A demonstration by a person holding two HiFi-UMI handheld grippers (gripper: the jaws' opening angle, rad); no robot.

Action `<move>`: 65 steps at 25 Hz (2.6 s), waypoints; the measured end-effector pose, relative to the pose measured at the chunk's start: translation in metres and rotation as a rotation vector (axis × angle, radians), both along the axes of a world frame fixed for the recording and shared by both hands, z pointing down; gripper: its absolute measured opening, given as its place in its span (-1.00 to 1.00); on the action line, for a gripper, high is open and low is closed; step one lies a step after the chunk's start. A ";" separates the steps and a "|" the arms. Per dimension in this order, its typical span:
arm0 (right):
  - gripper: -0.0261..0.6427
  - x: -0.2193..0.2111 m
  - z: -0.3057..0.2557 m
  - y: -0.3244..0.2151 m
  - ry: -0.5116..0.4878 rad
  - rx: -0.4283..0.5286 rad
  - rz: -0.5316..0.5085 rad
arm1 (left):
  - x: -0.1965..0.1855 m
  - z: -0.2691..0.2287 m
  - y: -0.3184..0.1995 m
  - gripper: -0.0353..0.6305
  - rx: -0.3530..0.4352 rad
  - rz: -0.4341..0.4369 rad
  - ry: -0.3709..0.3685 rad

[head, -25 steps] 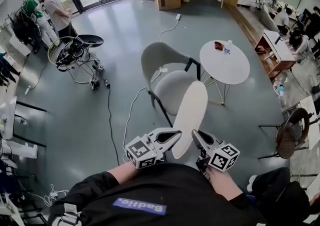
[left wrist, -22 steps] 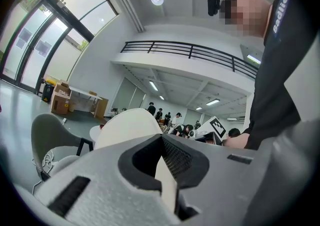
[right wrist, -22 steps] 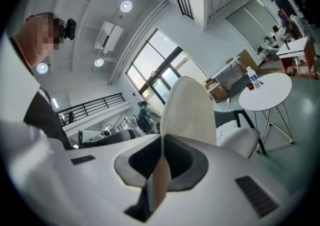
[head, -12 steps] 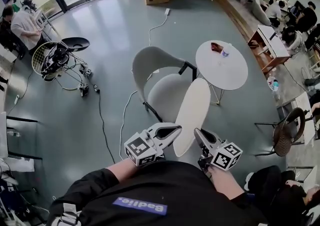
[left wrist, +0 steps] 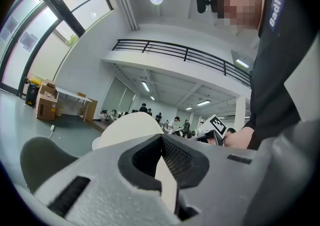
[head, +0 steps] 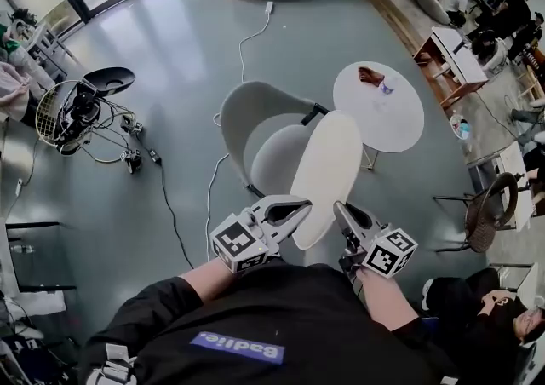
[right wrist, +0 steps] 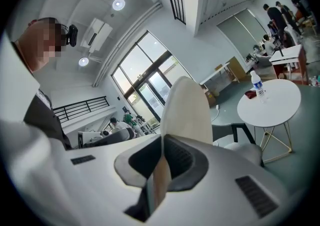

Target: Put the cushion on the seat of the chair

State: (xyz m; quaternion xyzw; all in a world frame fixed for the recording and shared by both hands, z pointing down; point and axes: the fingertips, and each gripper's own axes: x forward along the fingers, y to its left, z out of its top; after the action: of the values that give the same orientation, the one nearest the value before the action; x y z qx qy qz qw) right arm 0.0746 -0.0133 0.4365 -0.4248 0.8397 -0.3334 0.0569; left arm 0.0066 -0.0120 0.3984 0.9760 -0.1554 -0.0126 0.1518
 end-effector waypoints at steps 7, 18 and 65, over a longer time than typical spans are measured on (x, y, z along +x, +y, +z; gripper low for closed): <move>-0.80 0.001 0.019 -0.034 -0.035 -0.042 0.001 | -0.006 0.013 -0.028 -0.85 -0.036 -0.049 -0.017; -0.80 0.025 0.066 -0.090 -0.087 -0.127 -0.064 | 0.019 0.026 -0.065 -0.85 -0.074 -0.171 -0.052; -0.80 -0.024 0.327 -0.226 -0.445 -0.453 0.131 | -0.005 0.122 -0.122 -0.85 -0.286 -0.314 -0.116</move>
State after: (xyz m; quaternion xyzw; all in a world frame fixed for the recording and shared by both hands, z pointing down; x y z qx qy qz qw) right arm 0.0507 -0.2390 0.7632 -0.3965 0.6820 -0.5922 0.1642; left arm 0.0015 -0.1337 0.5202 0.9074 -0.3143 0.0423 0.2758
